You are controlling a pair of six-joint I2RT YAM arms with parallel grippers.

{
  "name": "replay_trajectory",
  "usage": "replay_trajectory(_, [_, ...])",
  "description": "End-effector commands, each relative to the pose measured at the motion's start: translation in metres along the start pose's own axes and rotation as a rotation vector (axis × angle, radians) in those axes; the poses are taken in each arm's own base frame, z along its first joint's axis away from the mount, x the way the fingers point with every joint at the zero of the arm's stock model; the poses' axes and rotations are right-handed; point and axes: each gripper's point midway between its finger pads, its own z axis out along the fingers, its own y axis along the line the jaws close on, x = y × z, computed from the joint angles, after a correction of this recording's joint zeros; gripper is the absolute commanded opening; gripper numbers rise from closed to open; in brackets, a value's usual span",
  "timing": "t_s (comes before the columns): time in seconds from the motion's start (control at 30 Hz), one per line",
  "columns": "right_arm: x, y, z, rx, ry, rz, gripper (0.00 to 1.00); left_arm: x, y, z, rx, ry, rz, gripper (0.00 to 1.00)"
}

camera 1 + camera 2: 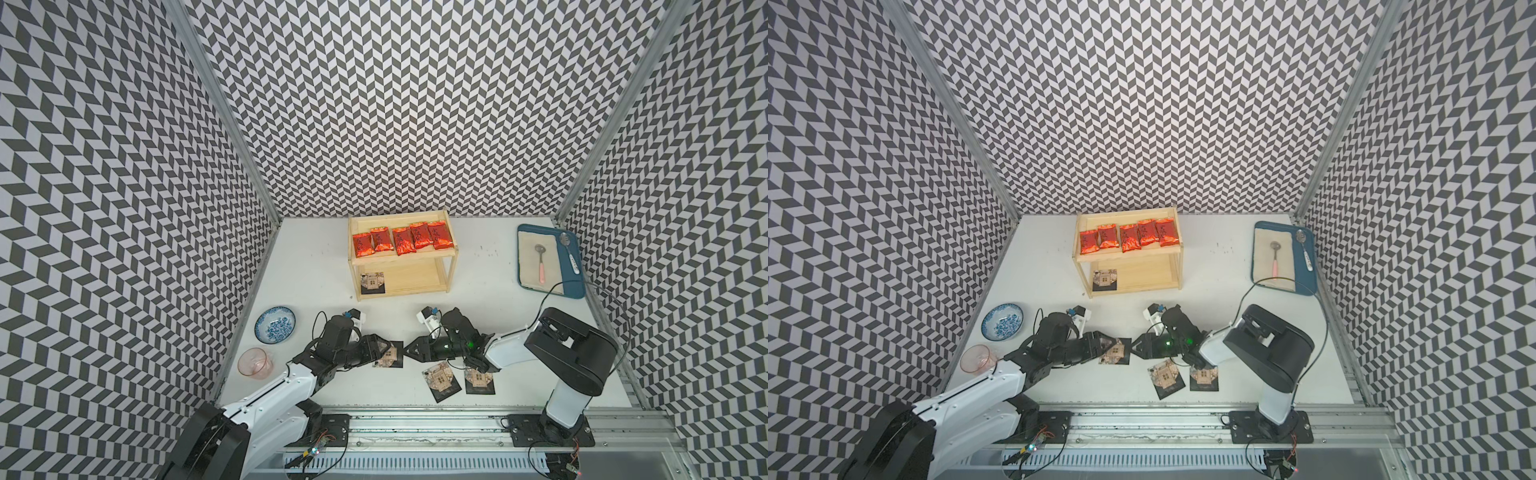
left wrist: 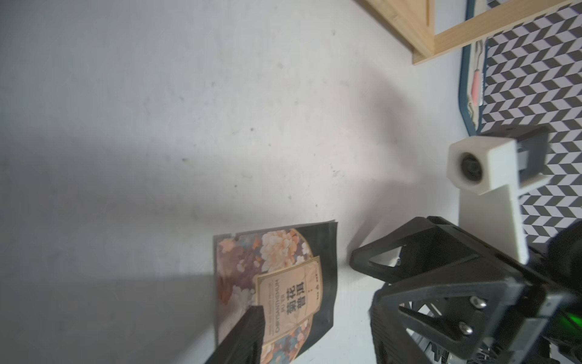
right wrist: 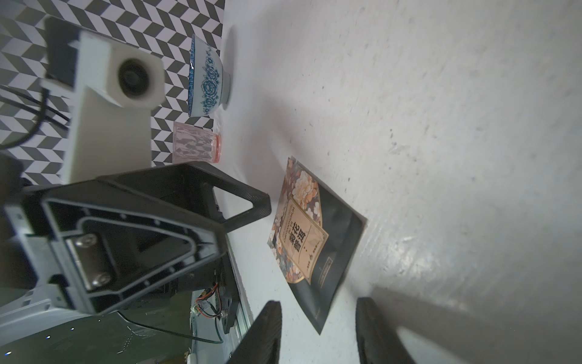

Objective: Place the tea bags on the shelf by color
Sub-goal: Pick up the tea bag from the center of the board.

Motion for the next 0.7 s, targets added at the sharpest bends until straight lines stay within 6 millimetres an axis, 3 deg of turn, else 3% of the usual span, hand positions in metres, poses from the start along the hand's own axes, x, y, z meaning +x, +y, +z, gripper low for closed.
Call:
replay_trajectory(0.0, [-0.008,0.004,0.002,-0.026,-0.018,0.003,0.43,0.005,0.006,0.004,-0.011,0.016,-0.002,0.59])
replay_trajectory(0.4, [-0.007,0.012,0.013,-0.121,0.02,0.075,0.39,0.006,0.016,0.004,-0.042,0.01,-0.016,0.58])
replay_trajectory(0.67, [-0.013,0.026,0.005,-0.21,-0.008,0.081,0.07,-0.007,0.009,-0.001,-0.047,-0.029,-0.003,0.59])
